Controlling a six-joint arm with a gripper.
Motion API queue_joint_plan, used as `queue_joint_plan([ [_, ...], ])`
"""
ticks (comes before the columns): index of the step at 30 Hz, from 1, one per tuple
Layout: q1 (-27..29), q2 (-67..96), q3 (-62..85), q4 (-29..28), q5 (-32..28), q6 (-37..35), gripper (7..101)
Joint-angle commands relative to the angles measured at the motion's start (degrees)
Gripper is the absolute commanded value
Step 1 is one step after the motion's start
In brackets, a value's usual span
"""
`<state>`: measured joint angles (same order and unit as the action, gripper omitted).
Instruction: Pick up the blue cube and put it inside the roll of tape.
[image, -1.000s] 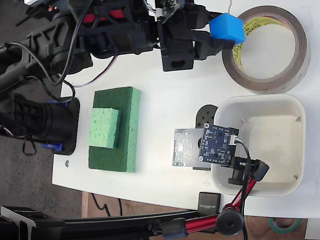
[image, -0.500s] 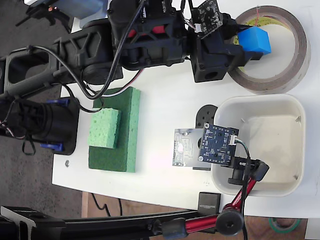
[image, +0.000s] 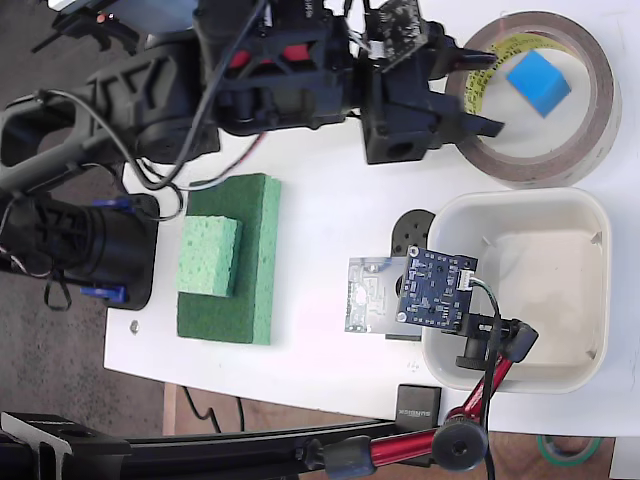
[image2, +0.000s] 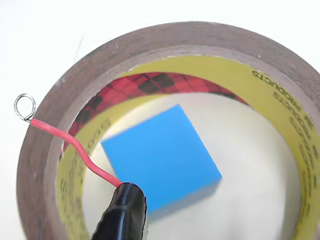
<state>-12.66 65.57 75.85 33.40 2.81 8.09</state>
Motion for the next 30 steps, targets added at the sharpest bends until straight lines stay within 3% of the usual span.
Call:
queue_joint_plan([
  [1, -0.5, 11.1, 8.6, -0.3, 3.4, 0.0, 100.0],
  [11, -3.0, 56.3, 44.9, 7.6, 12.0, 1.0, 100.0],
  [17, 0.2, 83.9, 72.8, 5.3, 11.4, 1.4, 100.0],
  [22, 2.5, 97.9, 84.5, 8.3, 11.3, 0.9, 100.0],
  [25, 2.8, 109.5, 89.5, 14.2, 11.9, 0.2, 100.0],
  [30, 4.2, 109.3, 92.9, 11.8, 11.5, -1.8, 100.3],
])
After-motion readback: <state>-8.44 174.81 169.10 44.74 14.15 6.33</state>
